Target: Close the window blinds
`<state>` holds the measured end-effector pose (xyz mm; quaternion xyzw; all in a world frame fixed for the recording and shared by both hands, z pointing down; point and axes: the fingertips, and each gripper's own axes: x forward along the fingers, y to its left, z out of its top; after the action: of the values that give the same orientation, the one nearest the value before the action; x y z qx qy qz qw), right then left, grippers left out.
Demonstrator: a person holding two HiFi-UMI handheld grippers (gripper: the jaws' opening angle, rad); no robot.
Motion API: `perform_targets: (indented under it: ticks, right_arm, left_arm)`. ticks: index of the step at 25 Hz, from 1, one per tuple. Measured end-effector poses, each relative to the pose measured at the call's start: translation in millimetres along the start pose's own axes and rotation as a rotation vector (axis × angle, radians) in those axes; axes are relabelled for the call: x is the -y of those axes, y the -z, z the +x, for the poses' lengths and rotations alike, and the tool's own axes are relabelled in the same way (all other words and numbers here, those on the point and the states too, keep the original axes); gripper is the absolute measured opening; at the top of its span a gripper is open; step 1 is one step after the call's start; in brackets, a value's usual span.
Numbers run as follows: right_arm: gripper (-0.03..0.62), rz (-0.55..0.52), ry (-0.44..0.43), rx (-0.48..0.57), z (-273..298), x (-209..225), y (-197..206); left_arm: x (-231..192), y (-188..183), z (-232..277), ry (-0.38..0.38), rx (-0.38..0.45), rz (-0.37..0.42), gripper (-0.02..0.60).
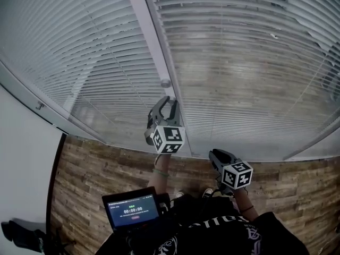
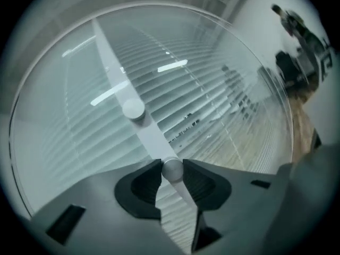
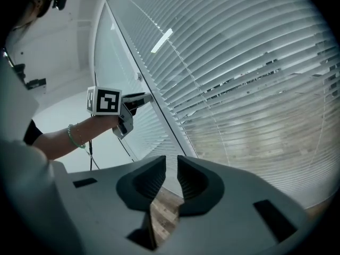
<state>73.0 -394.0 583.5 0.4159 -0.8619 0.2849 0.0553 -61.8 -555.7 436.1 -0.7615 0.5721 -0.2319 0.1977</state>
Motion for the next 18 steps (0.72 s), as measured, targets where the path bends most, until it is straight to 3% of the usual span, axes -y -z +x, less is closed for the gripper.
perform_targets:
  ticks: [2,7,13,15,16,18]
  right_arm:
    - [0.078,-0.001,-0.002,-0.001,0.6,-0.1,0.4]
    - [0.078,0.008,-0.002,0.001,0.9,3.2,6.3]
    - [0.078,0.01,-0.005,-0.004,4.6,2.8,2.4]
    - [0.078,0.009,-0.009,-0.006,5.0,1.6,3.0]
    - [0.078,0.008,-0.011,-0.006,5.2,0.9,3.0]
    - [0.078,0.004,-0.015,-0.009,6.2,-0.3,3.0]
  left_arm:
    - [-3.9,-1.7,-1.9,0.027,0.05,-0.268,0.127]
    - [-11.9,5.0,-6.2,0.092,0.183,-1.091,0.127]
    - [-16.9,9.7,-0.3,0.271,0.333,-1.909,0.127]
    - [-17.1,13.4,-1.7,0.304,0.357,-2.102,0.127]
    - [-16.9,16.1,-2.1,0.304,0.355,-2.156,0.127]
    - [-17.3,18.8,-1.2,0.305,0.351,-2.155,0.127]
